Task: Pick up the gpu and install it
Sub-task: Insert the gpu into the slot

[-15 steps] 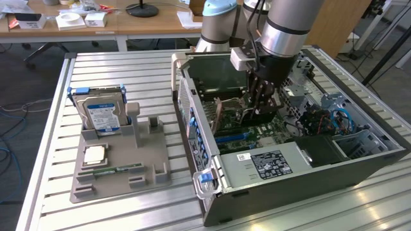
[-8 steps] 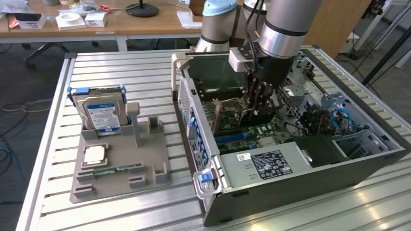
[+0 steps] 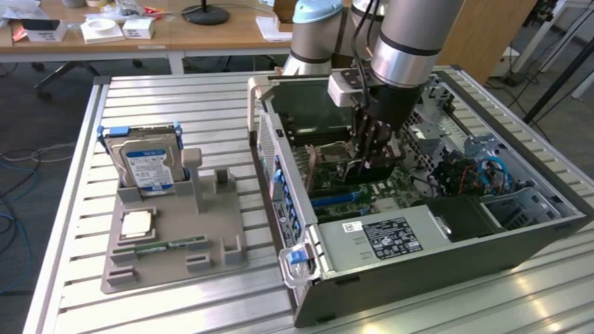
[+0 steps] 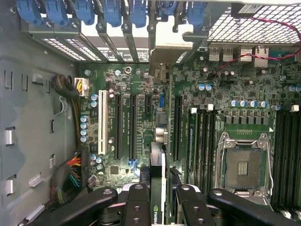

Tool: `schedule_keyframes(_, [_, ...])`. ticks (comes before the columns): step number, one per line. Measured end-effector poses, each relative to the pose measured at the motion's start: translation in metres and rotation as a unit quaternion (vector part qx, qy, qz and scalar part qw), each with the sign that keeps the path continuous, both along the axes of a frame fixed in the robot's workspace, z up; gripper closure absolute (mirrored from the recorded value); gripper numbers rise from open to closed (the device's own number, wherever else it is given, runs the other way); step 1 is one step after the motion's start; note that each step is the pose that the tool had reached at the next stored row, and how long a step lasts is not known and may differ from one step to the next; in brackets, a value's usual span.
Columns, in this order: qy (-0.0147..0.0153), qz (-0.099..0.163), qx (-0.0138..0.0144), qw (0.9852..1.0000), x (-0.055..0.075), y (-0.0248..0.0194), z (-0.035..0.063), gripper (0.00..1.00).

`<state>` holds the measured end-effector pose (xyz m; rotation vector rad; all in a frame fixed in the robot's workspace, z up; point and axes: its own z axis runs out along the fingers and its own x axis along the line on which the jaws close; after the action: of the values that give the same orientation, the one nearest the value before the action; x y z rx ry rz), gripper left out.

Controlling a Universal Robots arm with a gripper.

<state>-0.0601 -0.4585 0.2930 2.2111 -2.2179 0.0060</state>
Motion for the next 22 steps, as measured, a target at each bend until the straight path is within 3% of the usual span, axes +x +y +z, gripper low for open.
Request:
schedule_keyframes(8, [-0.0001,0.000,0.0002,1.0000,0.000,0.0000,-0.0079,0.74])
schedule_keyframes(17, [-0.0001,0.000,0.0002,1.0000,-0.003,0.0001,-0.0099,0.74])
schedule_keyframes(22, [0.0000,0.000,0.0001,1.0000,-0.004,0.0000,-0.0181,0.74])
